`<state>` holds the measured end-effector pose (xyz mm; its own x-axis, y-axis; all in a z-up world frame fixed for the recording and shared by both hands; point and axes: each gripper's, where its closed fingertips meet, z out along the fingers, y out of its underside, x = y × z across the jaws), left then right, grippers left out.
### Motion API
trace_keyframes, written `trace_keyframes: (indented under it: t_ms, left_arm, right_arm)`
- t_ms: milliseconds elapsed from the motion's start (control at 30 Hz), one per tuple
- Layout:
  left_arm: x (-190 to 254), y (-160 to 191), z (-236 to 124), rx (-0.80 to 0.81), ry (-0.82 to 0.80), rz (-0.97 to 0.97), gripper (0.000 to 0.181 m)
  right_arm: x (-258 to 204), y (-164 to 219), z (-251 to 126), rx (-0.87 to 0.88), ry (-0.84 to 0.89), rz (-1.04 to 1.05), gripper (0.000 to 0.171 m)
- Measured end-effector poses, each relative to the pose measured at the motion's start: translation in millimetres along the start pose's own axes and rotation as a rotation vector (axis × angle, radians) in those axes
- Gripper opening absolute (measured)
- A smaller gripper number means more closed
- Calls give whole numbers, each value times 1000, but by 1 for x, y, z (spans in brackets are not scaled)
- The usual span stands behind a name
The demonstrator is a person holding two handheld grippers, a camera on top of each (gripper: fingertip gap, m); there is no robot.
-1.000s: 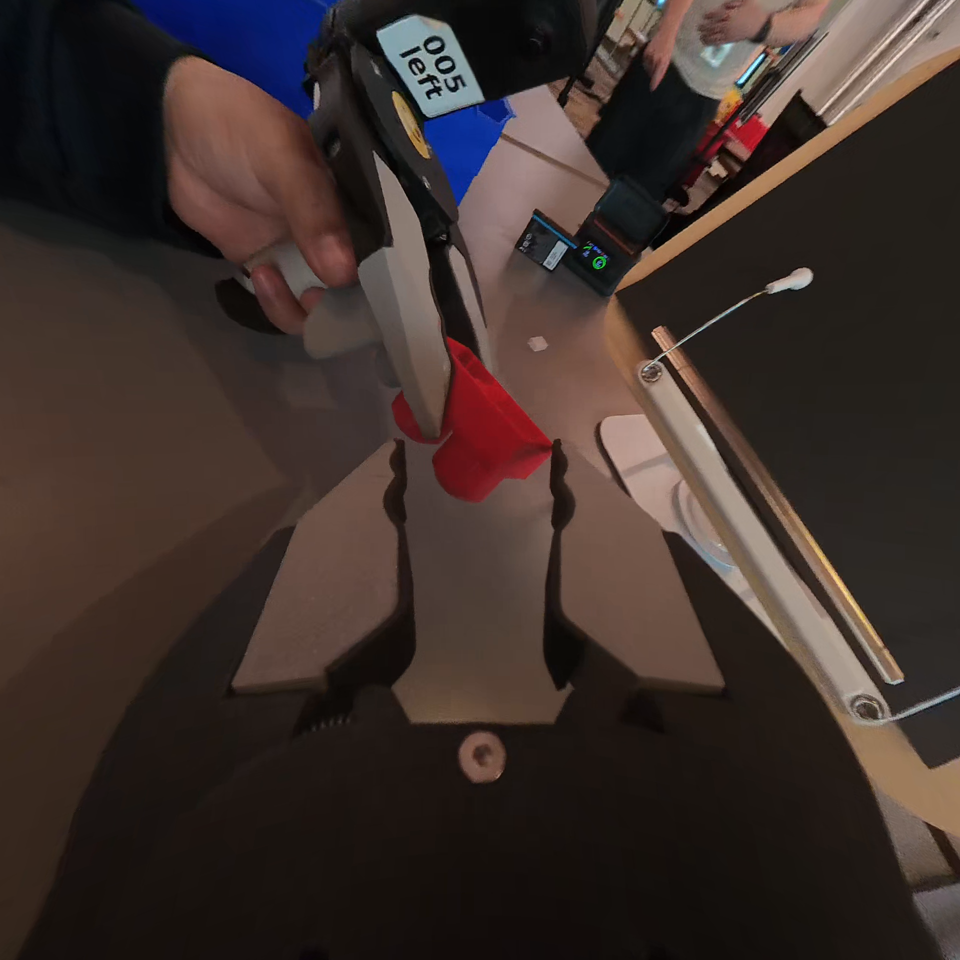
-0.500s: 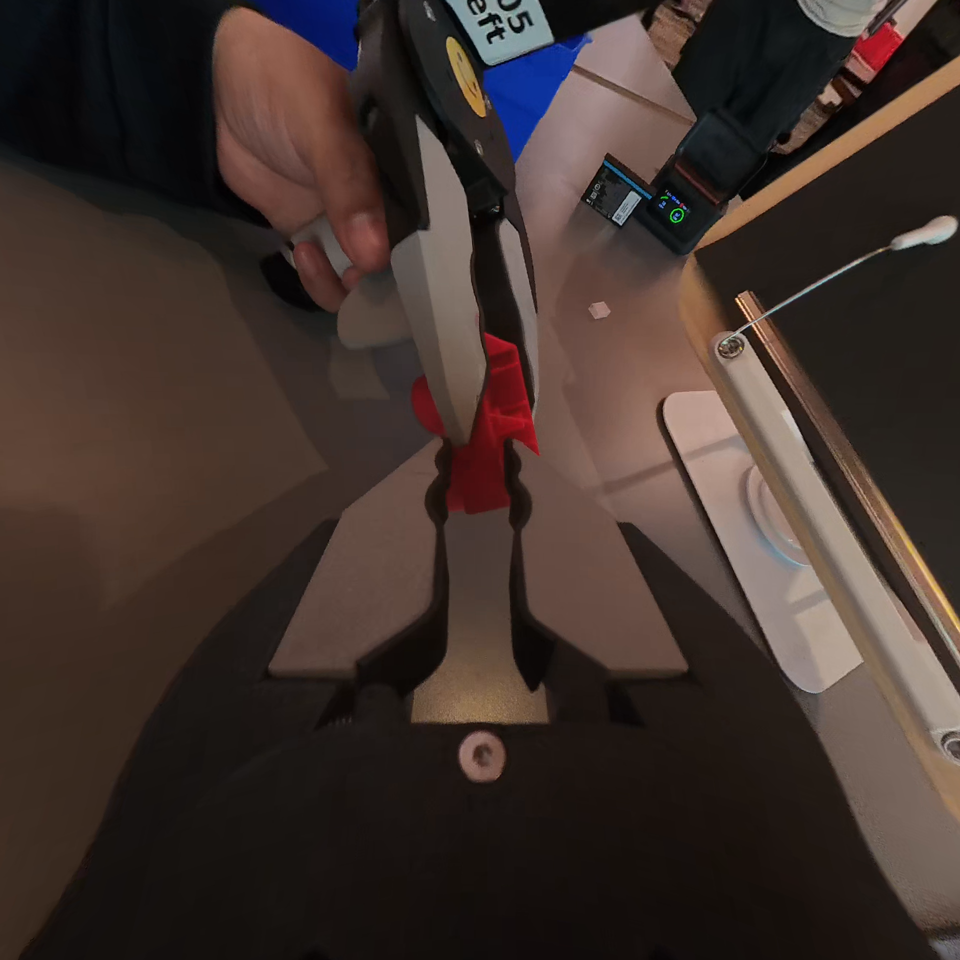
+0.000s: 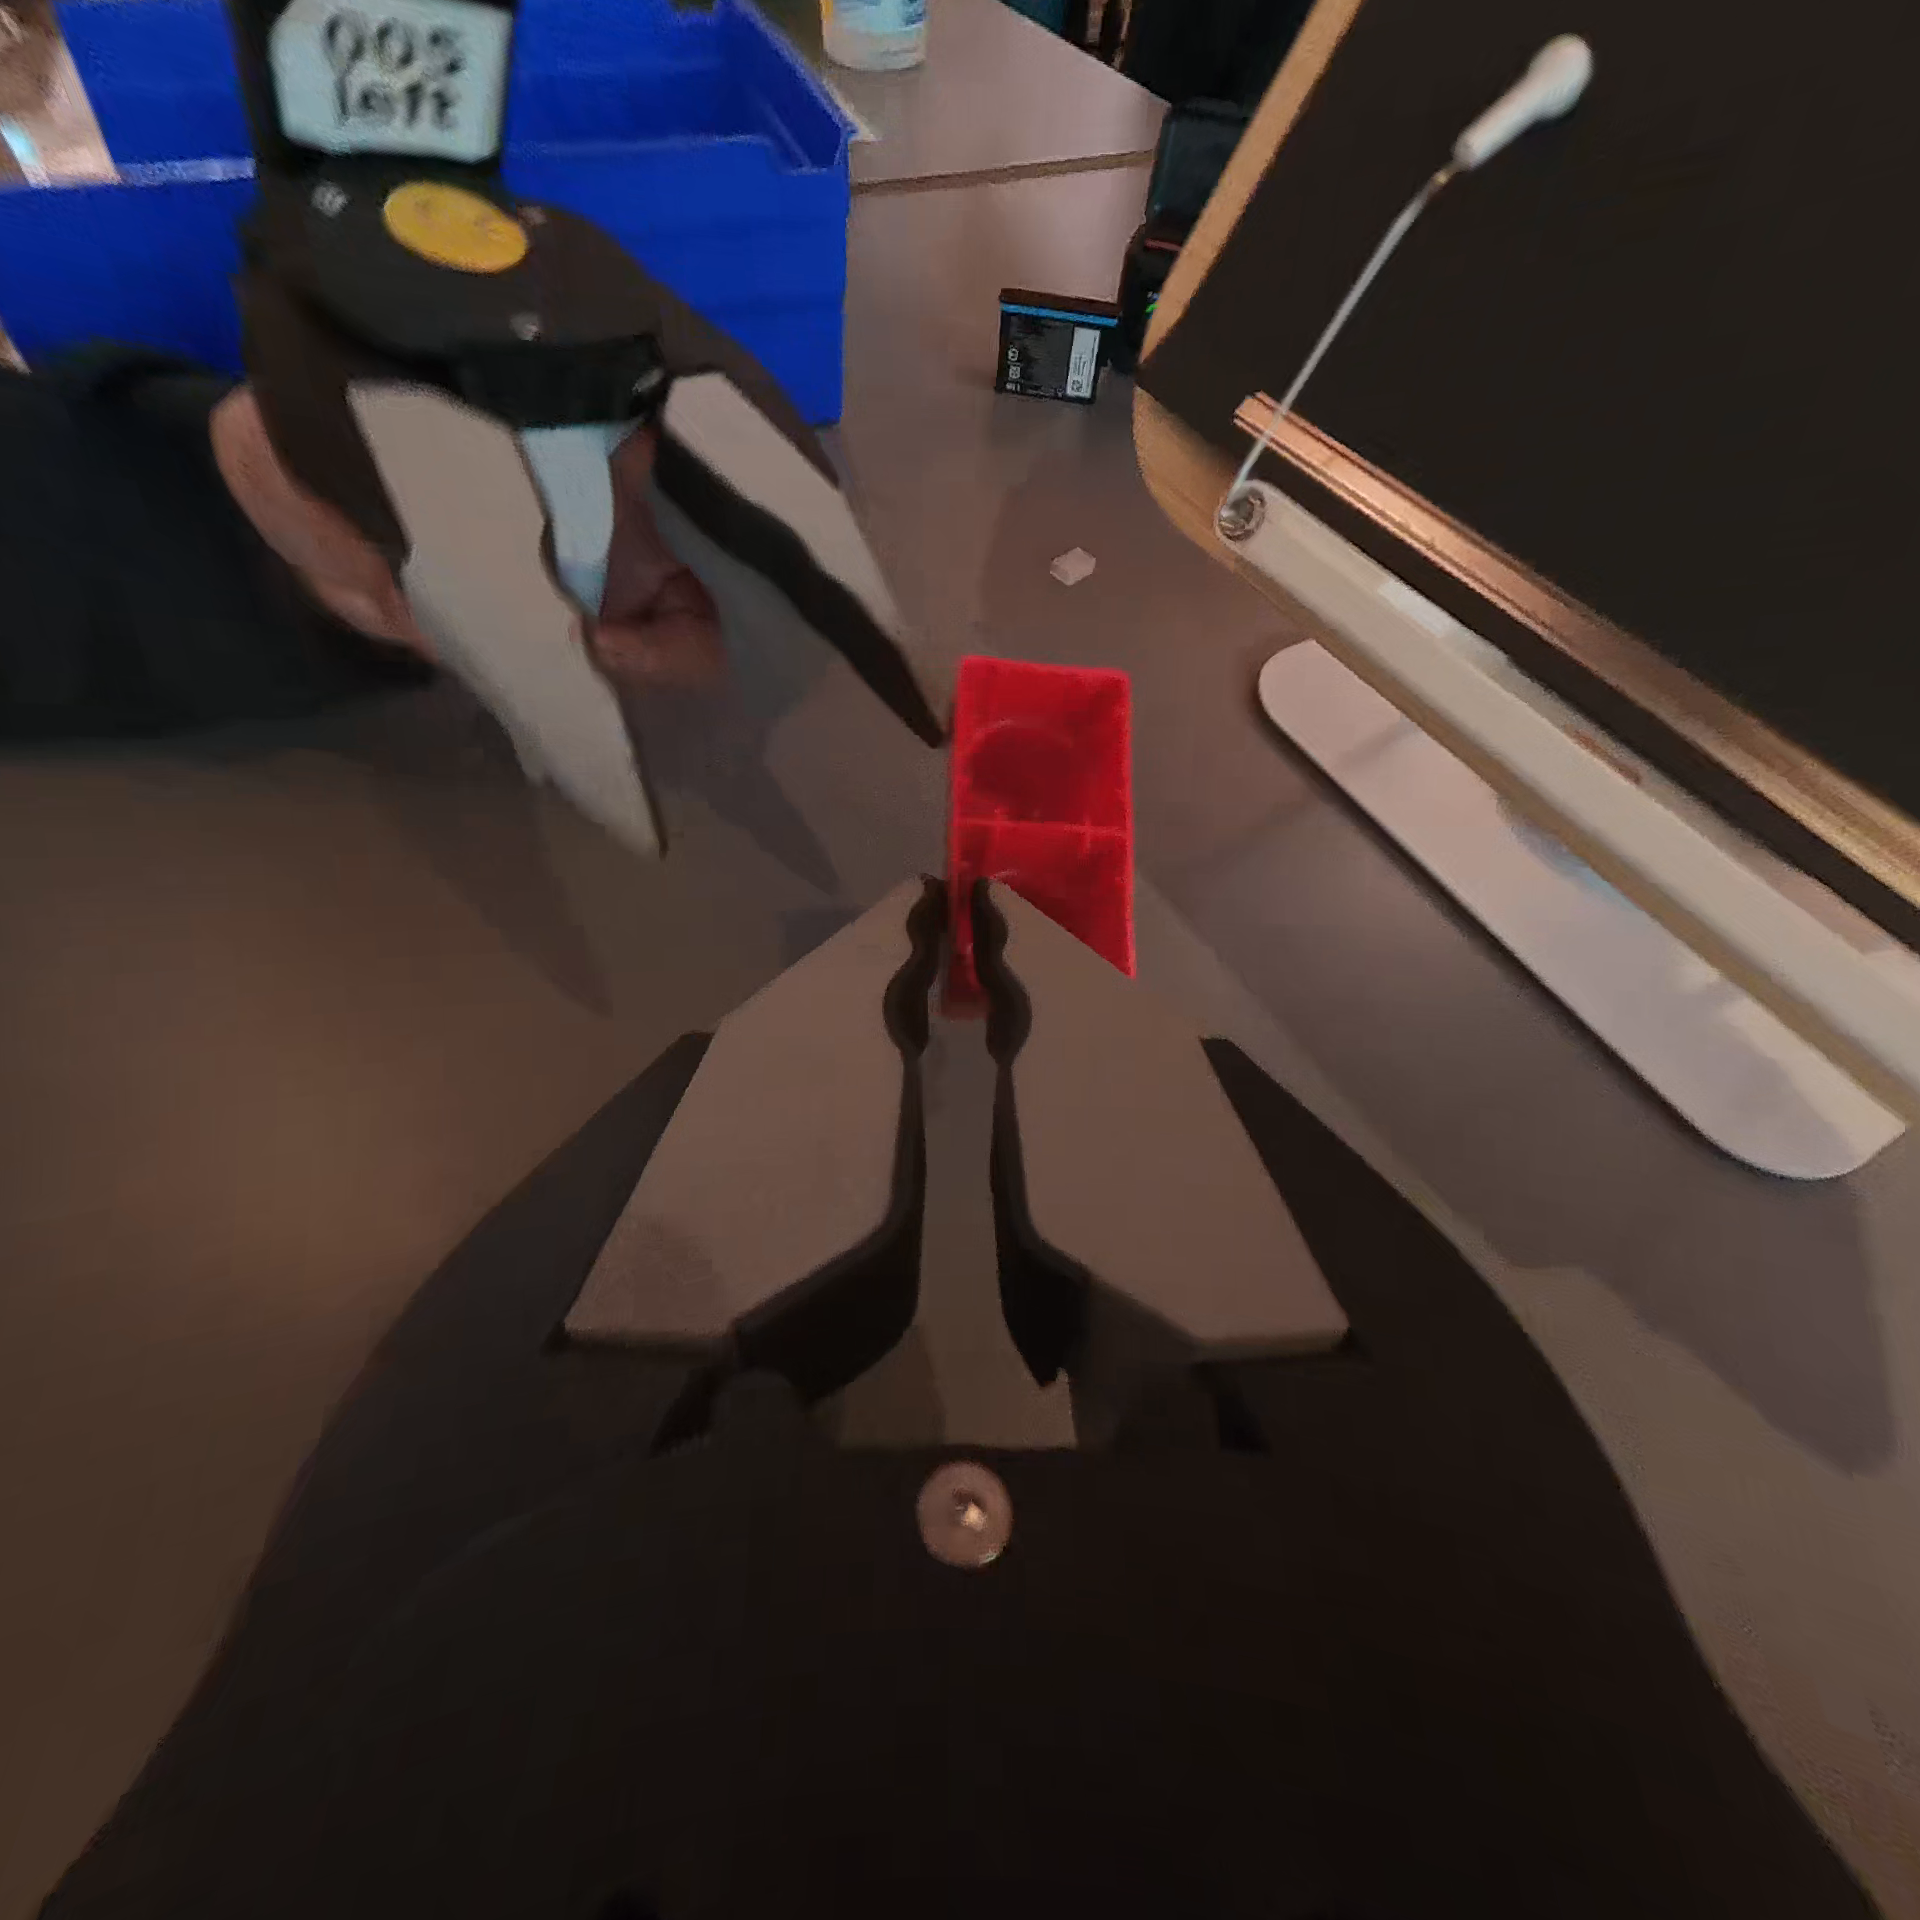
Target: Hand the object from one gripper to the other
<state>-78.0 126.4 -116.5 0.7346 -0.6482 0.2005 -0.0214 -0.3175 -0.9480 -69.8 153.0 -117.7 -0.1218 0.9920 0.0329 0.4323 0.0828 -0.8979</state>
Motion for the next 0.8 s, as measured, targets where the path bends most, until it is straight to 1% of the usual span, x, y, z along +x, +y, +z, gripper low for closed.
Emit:
trace_keyframes:
  t_ms: [67, 133, 200, 267, 333, 400, 467, 600, 700, 800]
  left_arm:
    - [4, 6, 5, -38, -39, 101, 63]
    - [11, 12, 10, -63, -41, 152, 57]
    - [11, 18, 14, -104, -62, 188, 56]
    - [4, 20, 14, -123, -118, 229, 56]
    - [-10, 19, 11, -129, -210, 290, 55]
    - [-18, 16, 8, -132, -294, 388, 57]
    - [-18, 13, 7, -133, -343, 496, 57]
    - [-6, 2, 9, -81, -382, 659, 60]
    - [-6, -2, 7, -65, -427, 745, 64]
    - [-2, 0, 9, -65, -429, 816, 66]
  right_arm:
    - [1, -1, -3, 19, -57, 93, 1]
    - [1, -2, -5, 37, -100, 160, 1]
    - [1, -3, -5, 54, -128, 195, 1]
    - [-2, -6, -7, 69, -159, 218, 1]
    - [-7, -10, -9, 94, -215, 251, 0]
    - [-13, -13, -9, 110, -279, 302, 0]
    - [-17, -13, -9, 111, -345, 371, 0]
    - [-31, -15, -10, 117, -507, 489, 0]
    - [-34, -14, -10, 108, -543, 527, 0]
    - [-39, -6, -9, 50, -585, 555, 1]
